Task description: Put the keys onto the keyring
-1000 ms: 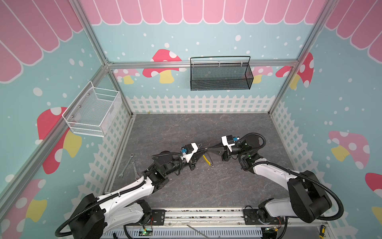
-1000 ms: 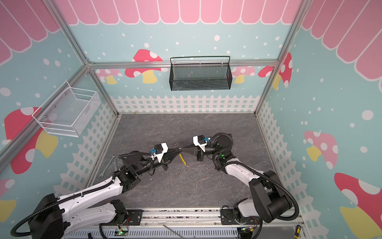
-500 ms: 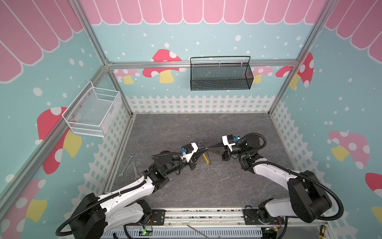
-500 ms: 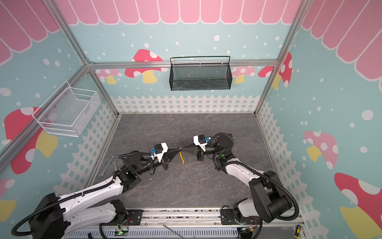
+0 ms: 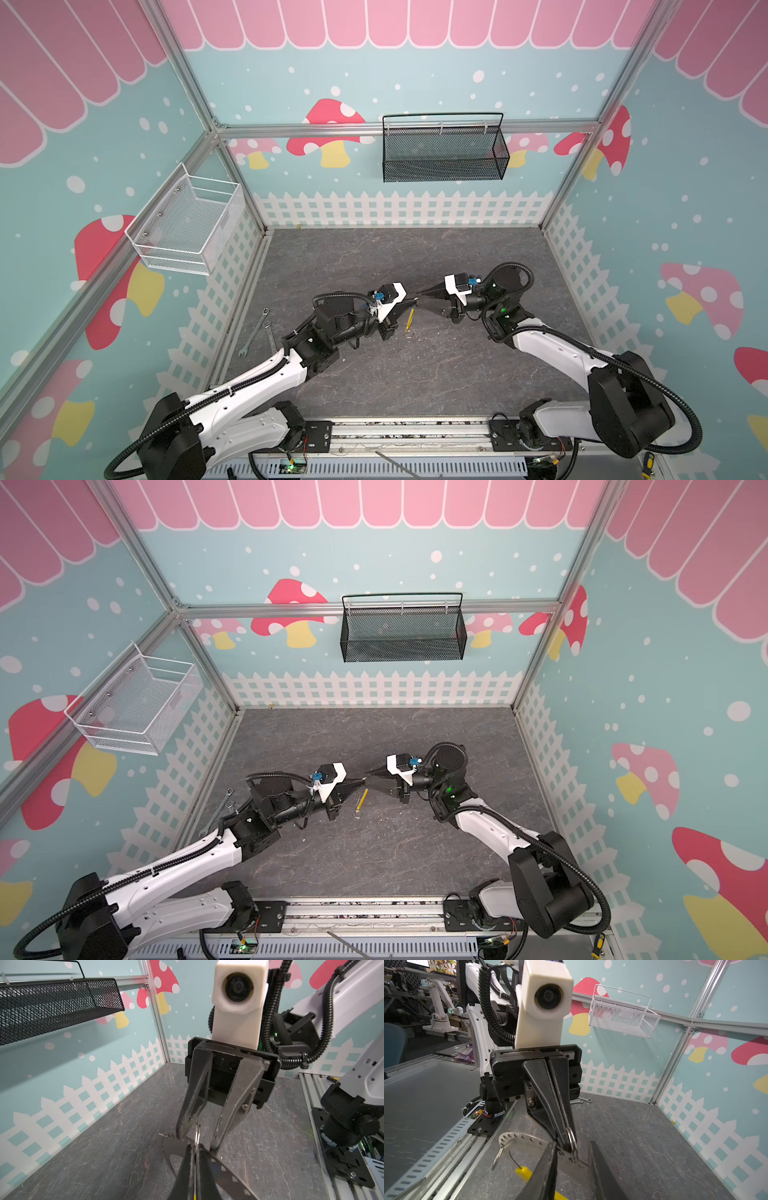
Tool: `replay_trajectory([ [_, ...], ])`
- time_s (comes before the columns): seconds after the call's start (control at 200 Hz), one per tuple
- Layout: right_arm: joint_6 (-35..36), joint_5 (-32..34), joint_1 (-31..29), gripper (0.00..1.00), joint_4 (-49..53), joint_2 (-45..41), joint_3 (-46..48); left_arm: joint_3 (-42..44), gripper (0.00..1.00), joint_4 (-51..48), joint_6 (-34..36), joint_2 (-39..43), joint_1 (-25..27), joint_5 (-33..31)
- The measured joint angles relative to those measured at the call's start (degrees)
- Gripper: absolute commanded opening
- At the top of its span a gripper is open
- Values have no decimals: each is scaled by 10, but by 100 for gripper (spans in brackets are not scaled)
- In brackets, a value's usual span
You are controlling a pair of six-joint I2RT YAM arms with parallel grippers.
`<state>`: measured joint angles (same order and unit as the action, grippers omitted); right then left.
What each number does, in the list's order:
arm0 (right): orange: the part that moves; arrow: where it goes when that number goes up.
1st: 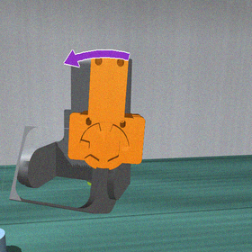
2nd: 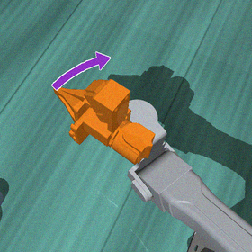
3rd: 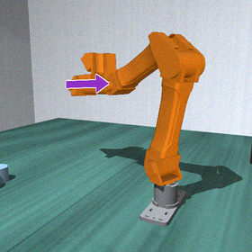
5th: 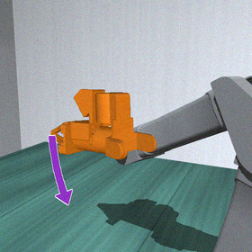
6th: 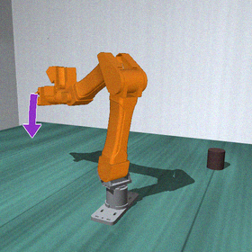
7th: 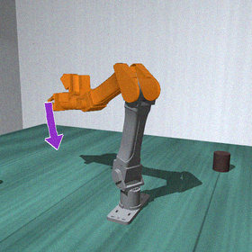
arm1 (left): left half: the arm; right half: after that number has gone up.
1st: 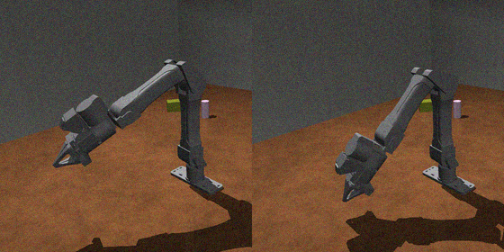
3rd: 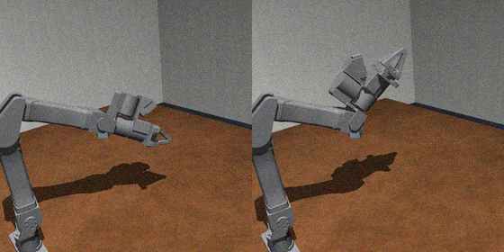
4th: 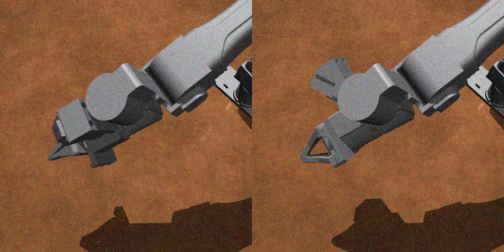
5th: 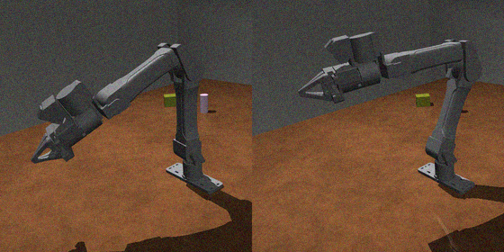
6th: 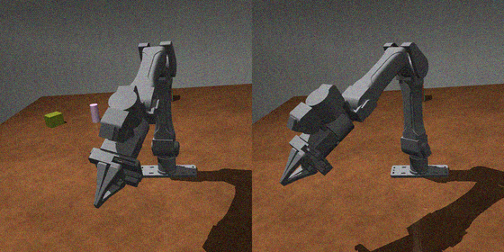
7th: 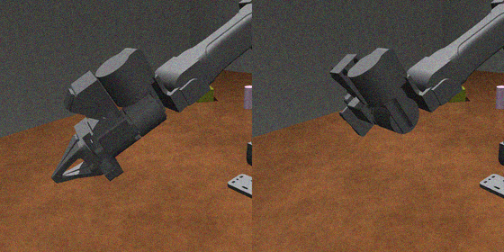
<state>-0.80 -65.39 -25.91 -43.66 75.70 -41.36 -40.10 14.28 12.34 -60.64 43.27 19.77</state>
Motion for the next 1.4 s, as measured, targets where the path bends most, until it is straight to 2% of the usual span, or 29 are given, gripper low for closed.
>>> replay_trajectory([
  [0.36, 94, 17, -2, 25, 126, -22, -21, -45, 0, -107, 27, -3, -5, 21],
  [0.82, 132, 14, -4, 7, 179, -22, -26, -62, 0, -147, 38, -14, -8, 25],
  [0.931, 133, 12, -4, 8, 182, -22, -26, -62, 0, -146, 37, -14, -9, 24],
  [1.046, 134, 14, -4, 19, 183, -22, -26, -62, 0, -147, 37, -14, -9, 26],
  [1.101, 134, 16, -4, 21, 184, -22, -26, -62, 0, -146, 37, -14, -10, 29],
  [1.401, 136, 11, -5, 18, 186, -17, -26, -62, 0, -138, 37, -13, -13, 42],
])
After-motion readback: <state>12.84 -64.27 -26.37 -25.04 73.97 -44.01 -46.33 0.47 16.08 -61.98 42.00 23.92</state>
